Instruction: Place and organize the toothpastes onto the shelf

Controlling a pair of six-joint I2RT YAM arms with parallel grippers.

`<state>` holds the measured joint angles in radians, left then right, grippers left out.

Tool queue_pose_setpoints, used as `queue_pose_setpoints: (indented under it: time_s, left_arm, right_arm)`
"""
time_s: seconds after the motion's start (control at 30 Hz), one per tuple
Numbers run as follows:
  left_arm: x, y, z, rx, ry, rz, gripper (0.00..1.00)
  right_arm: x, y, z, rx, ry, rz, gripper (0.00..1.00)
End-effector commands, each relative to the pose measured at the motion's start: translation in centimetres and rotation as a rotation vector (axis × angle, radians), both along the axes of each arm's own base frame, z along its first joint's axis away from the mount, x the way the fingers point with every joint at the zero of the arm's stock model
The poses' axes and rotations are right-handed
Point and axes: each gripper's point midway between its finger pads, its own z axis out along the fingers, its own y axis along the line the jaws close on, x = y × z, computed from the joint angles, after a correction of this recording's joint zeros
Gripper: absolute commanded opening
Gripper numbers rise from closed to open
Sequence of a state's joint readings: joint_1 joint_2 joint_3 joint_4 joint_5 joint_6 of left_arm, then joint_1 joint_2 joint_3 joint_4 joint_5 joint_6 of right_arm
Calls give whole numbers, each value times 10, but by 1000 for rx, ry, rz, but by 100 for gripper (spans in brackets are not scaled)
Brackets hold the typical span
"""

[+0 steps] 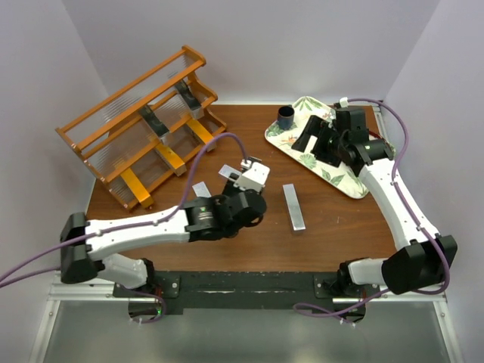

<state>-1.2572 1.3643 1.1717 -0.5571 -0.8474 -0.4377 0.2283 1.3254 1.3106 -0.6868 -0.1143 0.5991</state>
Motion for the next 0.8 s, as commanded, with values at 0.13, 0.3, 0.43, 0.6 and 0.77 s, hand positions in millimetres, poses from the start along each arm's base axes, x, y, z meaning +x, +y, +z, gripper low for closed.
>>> queue_pose_setpoints:
  time_s: [0.13, 0.3, 0.43, 0.6, 0.77]
  left_arm:
    - [-7, 86, 41, -156, 23, 180, 11]
    - [-6, 136, 55, -178, 26, 306, 12]
    - [-5, 175, 64, -157, 6, 423, 12]
    - [-5, 194, 74, -168, -18, 479, 12]
    - [-5, 209, 86, -146, -38, 517, 12]
  right_arm:
    - [5, -6, 3, -29, -56, -3, 98]
    - [5, -3, -3, -19, -42, 13, 98]
    - [3, -5, -4, -32, -45, 16, 98]
    - [3, -6, -6, -39, -44, 21, 98]
    - [1, -7, -8, -41, -39, 27, 98]
